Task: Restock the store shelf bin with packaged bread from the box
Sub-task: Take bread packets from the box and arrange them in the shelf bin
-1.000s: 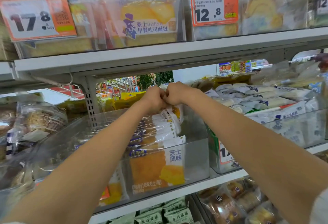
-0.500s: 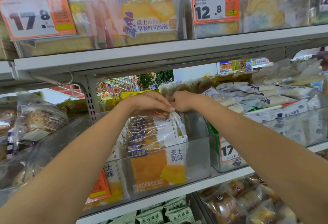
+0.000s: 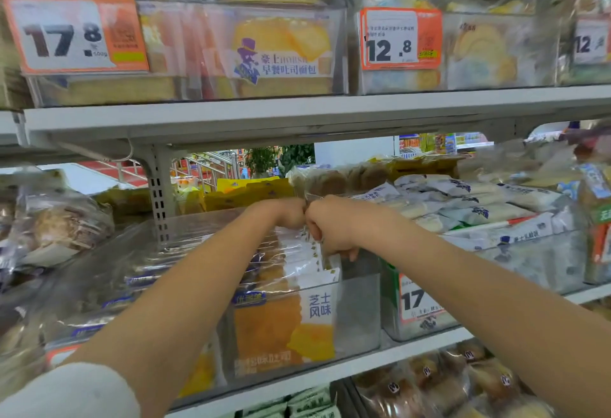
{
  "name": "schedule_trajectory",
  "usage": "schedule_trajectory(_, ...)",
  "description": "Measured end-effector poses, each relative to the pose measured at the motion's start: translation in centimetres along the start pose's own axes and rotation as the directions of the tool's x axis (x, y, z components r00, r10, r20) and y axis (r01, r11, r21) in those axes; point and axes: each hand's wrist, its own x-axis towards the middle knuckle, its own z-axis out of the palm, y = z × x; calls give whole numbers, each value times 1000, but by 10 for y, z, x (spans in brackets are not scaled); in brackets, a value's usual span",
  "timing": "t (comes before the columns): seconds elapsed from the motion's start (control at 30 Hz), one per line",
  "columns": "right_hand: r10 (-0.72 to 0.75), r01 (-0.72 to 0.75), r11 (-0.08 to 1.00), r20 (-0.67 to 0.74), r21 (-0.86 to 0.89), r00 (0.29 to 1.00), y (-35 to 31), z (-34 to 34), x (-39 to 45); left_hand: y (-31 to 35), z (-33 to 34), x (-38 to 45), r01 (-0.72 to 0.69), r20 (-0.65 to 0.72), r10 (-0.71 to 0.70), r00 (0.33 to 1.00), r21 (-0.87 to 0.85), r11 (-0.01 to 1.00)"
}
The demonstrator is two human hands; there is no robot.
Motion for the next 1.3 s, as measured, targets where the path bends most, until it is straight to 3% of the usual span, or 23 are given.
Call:
schedule_trajectory(0.17,-20,22,999,-73,31,997,0,-2,-3,-3,0,15,15,178,-29,984,80,997)
schedule_trajectory(0.27,23,-9,995,-138,100,990,-3,-1,0,4,-2,18,29,200,-50,979,107,994)
schedule_trajectory(0.53,49,0,991,-355,136,934,-2,11,5,-3,-3,28,4,73,-25,997,273,962)
schedule_trajectory(0.8,15,24,995,-366,100,931,-1,11,2,-27,-16,43,-24,-36,29,999,135,991)
schedule_trajectory(0.93,13,28,995,-392,99,920,-4,13,6,-32,-35,42,-12,-241,49,969,150,989)
schedule_trajectory(1.13,17,13,996,-343,85,939,-10,16,11,-22,-20,38,-86,17,84,996,250,964)
schedule_trajectory(1.3,-38,46,999,-287,19,957,-7,22,0,-25,-9,40,-124,49,115,992,263,957)
